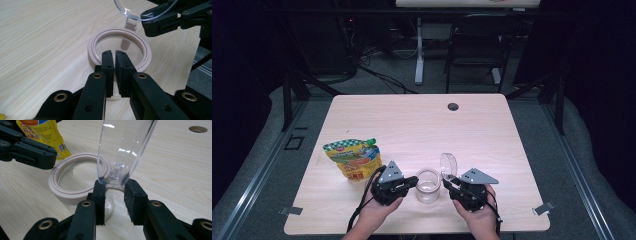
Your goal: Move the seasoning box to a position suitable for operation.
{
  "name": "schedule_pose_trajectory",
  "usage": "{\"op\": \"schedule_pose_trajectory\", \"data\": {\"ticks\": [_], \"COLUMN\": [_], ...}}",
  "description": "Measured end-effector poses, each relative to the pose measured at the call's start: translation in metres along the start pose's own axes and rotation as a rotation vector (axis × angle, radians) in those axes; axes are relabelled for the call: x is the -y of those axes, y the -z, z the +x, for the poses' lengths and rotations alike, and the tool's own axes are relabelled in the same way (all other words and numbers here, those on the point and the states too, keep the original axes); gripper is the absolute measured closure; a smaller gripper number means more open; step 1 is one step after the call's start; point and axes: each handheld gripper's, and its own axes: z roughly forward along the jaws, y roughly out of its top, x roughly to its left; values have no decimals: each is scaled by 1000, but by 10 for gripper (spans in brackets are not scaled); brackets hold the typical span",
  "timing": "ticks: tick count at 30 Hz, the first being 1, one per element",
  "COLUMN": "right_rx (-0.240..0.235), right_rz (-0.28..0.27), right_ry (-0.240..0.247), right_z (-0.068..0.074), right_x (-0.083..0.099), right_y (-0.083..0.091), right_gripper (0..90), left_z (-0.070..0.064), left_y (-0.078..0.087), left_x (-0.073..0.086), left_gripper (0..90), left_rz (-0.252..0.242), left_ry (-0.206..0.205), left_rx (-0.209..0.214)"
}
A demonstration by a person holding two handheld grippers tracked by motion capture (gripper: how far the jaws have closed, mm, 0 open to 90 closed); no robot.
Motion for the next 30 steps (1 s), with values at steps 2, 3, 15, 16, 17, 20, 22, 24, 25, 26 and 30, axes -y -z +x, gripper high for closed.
{"op": "schedule_pose_trajectory", "data": {"ticks": [2,3,15,16,17,20,22,24,25,26,30], "right_rx": [-1,-6,-42,-42,-38,-29,-28,-31,-34,-37,-40], "right_rz": [0,-5,-10,-10,-9,-10,-13,-17,-23,-22,-18], "right_ry": [1,-6,-30,-30,-31,-27,-34,-47,-50,-49,-48], "right_z": [-1,-2,-6,-6,-5,-5,-5,-7,-8,-8,-10], "right_x": [0,0,-3,-3,-3,-4,-4,-4,-4,-5,-6], "right_y": [-1,-2,-8,-8,-9,-11,-11,-12,-13,-13,-14], "right_gripper": [712,714,710,710,701,697,697,697,698,701,708], "left_z": [-1,-1,2,2,3,3,4,4,4,4,5], "left_y": [0,1,7,7,8,9,9,11,11,11,13], "left_x": [1,2,10,10,12,13,14,14,15,15,16], "left_gripper": [854,853,837,836,835,832,832,831,830,829,827], "left_rz": [-3,1,4,4,3,6,7,8,7,6,13], "left_ry": [5,4,21,21,23,26,27,30,31,33,33], "left_rx": [-1,-3,-23,-23,-28,-30,-32,-37,-39,-41,-42]}}
